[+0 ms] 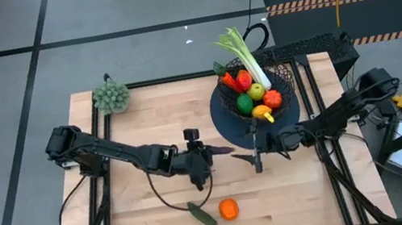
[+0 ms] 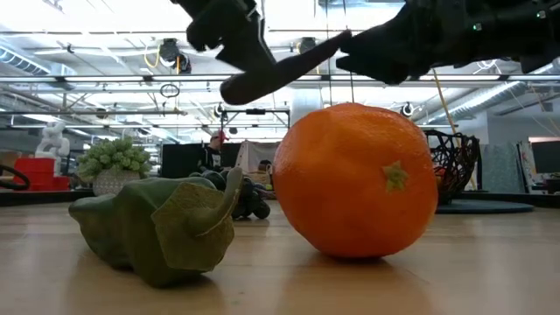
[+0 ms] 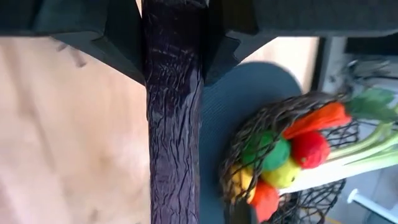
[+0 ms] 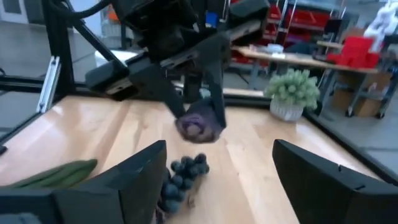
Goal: Build produce basket
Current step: Put the purple eggplant into the black wire basket
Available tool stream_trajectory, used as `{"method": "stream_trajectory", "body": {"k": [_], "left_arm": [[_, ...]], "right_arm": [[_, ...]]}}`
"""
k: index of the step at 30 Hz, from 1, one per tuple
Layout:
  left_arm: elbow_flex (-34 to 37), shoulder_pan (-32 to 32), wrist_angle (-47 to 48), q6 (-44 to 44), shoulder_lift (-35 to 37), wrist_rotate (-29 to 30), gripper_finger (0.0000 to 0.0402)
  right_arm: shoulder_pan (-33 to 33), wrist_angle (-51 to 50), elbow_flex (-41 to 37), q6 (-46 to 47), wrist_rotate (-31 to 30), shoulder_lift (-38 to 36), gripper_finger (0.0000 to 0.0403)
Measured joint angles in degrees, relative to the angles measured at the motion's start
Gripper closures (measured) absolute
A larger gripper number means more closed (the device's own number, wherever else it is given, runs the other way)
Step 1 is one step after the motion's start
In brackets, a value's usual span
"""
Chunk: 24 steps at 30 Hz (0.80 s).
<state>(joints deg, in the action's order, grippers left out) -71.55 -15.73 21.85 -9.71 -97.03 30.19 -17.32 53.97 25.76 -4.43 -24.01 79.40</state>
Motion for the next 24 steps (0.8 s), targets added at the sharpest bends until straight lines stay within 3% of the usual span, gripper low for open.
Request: {"method": "stream_trajectory", "body": {"k": [12,24], "left_arm": [[0.0,0.1,-9.7,2.5,0.0,-1.9,0.0268],[0.0,0.2,-15.2,4.6,0.0,-4.8,0.0268]], "right_arm": [[-0.1,9.5,0.0,-2.3,6.3,3.0,0.0185],[-0.1,13.6,0.0,-0.8,6.4,3.4,0.0264]]}}
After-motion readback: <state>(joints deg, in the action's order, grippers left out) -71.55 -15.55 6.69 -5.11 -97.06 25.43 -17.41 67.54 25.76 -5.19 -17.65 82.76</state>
